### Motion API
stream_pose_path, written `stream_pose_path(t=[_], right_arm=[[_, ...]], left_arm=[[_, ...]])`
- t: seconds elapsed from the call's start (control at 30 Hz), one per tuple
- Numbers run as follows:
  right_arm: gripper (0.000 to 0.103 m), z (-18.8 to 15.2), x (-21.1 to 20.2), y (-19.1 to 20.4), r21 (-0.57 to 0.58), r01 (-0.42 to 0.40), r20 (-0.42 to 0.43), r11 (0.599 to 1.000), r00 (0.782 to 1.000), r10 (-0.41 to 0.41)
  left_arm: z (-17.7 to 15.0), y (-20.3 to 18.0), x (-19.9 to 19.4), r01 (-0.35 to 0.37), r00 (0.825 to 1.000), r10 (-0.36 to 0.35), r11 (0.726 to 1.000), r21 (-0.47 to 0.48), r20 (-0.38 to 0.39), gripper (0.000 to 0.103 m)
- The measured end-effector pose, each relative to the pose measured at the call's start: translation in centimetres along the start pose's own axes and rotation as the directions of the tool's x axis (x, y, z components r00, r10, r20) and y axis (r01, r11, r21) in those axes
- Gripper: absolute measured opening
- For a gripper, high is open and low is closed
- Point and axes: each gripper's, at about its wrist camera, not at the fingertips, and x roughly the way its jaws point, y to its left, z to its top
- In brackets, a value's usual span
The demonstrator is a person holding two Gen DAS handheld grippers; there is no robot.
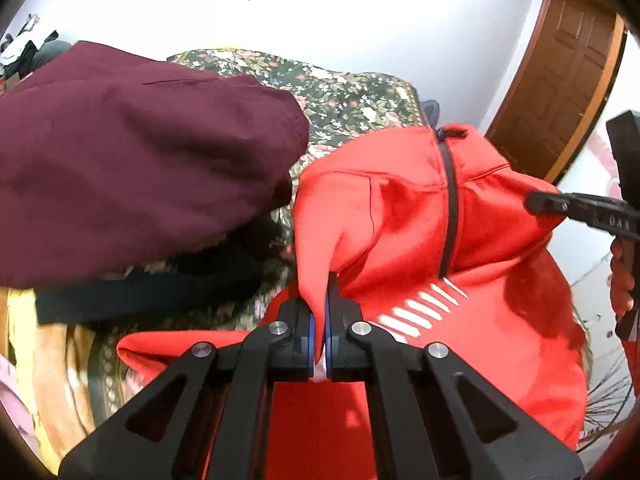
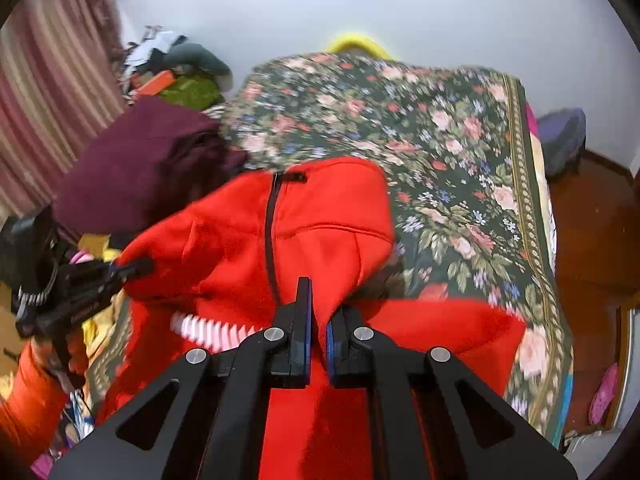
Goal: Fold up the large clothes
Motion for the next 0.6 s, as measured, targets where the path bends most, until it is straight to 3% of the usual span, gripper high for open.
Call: stream_pose_path(t=[0.2,0.4,0.5,0.6], right_arm=[[0.005,-6.4,-1.8,2.6,-0.01,0.005,-0.025,1.0,1.0,-0.006],[0.005,-12.3,0.1,2.1,0.035,0.051,-0.121,0.998,0.992,-0.047],[0.005,-13.4,-0.6,2.1,0.042,0.069,-0.079,0.997,0.995,-0.066],[0.008,-12.9,-1.5,2.6,0.03,0.111,-0.081,0.993,0.991,-0.108]], left_arm=[[-4.4,-0.6,-1.7,-0.024,0.999,0.025,1.0,0.009,-0.034,0.002],[-9.9,0.6,1.1,-0.076,0.981,0.07,0.997,-0.026,-0.18,0.003],[-11.8,0.5,1.4,-0.093,0.974,0.083,0.995,-0.038,-0.213,0.008],[-11.8,0.3,0.2,-0.122,0.972,0.115,0.992,-0.025,-0.204,0.022]])
